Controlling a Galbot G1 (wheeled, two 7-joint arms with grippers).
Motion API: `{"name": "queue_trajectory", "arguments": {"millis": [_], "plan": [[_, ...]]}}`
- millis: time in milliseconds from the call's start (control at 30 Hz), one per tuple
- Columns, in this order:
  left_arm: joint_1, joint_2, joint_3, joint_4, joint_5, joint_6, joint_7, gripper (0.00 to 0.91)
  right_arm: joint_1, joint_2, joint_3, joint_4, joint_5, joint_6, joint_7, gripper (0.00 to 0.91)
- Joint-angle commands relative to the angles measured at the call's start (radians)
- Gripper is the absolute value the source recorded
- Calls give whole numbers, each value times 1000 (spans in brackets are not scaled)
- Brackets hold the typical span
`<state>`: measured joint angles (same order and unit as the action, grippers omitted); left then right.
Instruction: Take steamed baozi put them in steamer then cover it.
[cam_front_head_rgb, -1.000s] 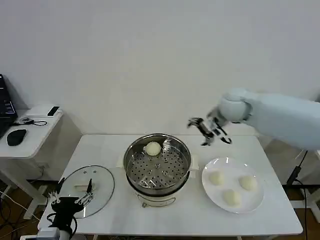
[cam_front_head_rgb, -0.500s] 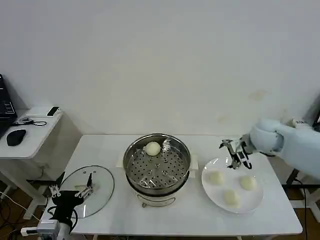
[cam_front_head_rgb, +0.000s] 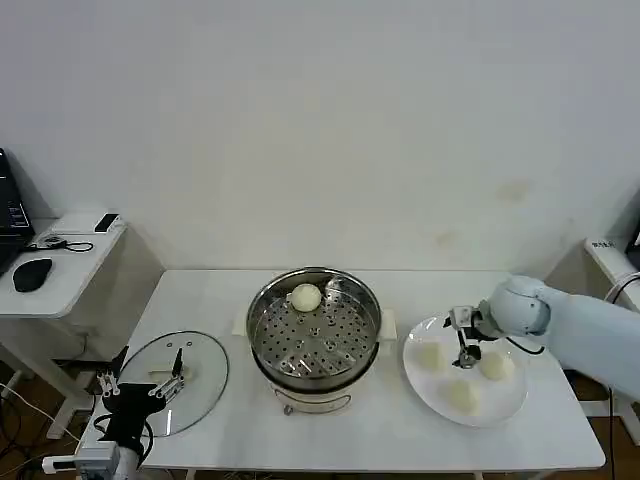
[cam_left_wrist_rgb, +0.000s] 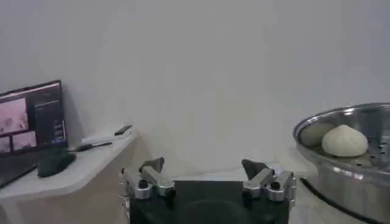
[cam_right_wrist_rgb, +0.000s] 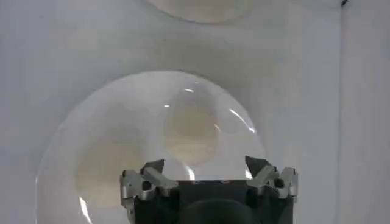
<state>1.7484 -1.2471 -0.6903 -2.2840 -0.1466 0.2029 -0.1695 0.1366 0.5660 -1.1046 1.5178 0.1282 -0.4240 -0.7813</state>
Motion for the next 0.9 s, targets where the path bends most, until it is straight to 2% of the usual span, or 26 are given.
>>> {"name": "queue_trajectory", "arguments": {"millis": [33, 267, 600, 633, 900], "plan": [[-2, 1, -2, 1, 4, 0, 1, 907, -99, 103, 68, -93, 22, -47, 8, 907], [-3, -1, -3, -1, 4, 0, 2, 907, -110, 112, 69, -110, 12, -61, 6, 907], [-3, -2, -5, 6, 7, -4, 1, 907, -132, 131, 92, -140, -8, -63, 4, 746], [-2, -2, -5, 6, 7, -4, 1, 907, -132, 134, 93, -141, -8, -61, 0, 705], [2, -6, -4, 6, 13, -7, 1, 907, -127, 138, 100, -151, -24, -61, -28, 635]]}}
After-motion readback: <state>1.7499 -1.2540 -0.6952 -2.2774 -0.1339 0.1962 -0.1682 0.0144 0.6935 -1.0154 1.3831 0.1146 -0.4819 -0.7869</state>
